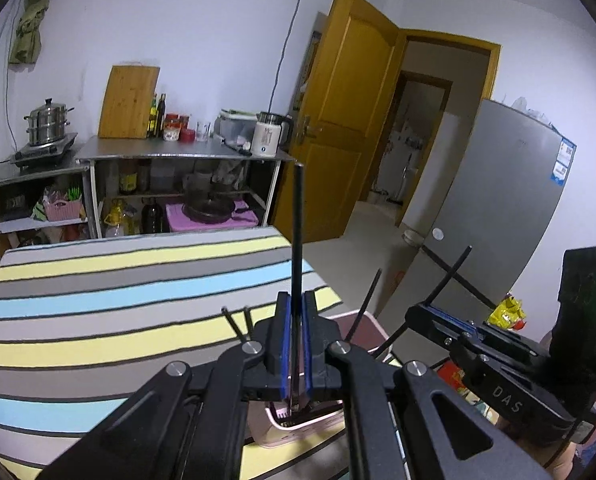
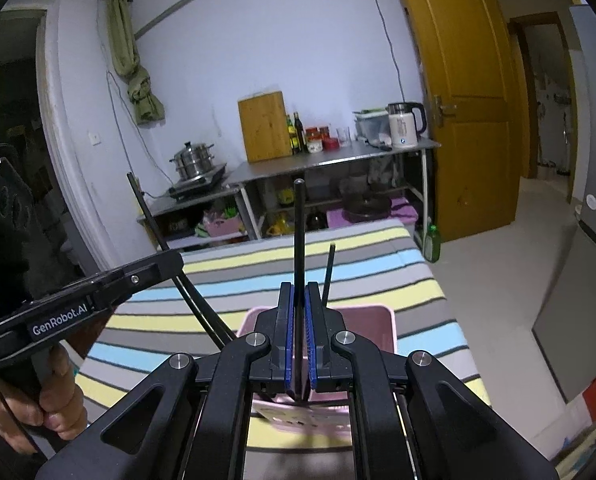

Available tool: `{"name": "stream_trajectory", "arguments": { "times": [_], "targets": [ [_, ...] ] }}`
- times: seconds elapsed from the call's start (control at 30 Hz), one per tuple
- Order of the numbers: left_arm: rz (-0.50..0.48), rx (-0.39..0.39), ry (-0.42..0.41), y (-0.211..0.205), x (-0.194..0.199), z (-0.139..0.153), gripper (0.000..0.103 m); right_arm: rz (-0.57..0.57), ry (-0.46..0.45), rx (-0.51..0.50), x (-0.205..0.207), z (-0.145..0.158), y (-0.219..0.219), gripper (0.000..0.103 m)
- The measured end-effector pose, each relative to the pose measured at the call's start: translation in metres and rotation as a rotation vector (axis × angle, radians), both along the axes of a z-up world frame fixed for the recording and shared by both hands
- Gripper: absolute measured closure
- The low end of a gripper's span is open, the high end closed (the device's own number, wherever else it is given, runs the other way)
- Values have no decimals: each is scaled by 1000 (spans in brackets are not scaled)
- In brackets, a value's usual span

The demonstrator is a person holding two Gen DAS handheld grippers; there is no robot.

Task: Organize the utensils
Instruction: 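Lift the black chopstick with the right gripper and lower it into the pink caddy, then move the open right gripper back to the remaining chopsticks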

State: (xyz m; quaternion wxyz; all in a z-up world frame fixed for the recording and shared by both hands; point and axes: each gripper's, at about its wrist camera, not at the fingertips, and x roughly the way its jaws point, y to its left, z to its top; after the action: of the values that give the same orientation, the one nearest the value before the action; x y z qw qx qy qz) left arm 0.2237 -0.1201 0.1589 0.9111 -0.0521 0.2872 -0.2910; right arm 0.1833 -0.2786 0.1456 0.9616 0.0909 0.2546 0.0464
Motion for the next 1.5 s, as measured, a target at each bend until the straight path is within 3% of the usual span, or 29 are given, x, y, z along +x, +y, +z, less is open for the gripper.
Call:
{"name": "stream_trajectory", "arguments": {
  "times": [0.47, 0.83, 1.13, 1.33, 1.5],
  "targets": [
    [-2, 25, 60, -3, -1, -31, 97, 12, 72, -13, 5, -21, 4, 97],
    [4, 0, 11, 20, -20, -10, 97, -15, 6, -27, -17, 2, 2, 89],
    [56, -13, -27, 55, -47, 1, 97, 5, -46, -20, -45, 14, 15, 89],
    [101, -6, -15, 78, -61, -12, 97, 48, -49, -12, -59, 9, 34, 89],
    [152, -9, 47, 98, -66, -43, 97, 97, -28, -13, -67, -10, 51, 89]
  ]
}}
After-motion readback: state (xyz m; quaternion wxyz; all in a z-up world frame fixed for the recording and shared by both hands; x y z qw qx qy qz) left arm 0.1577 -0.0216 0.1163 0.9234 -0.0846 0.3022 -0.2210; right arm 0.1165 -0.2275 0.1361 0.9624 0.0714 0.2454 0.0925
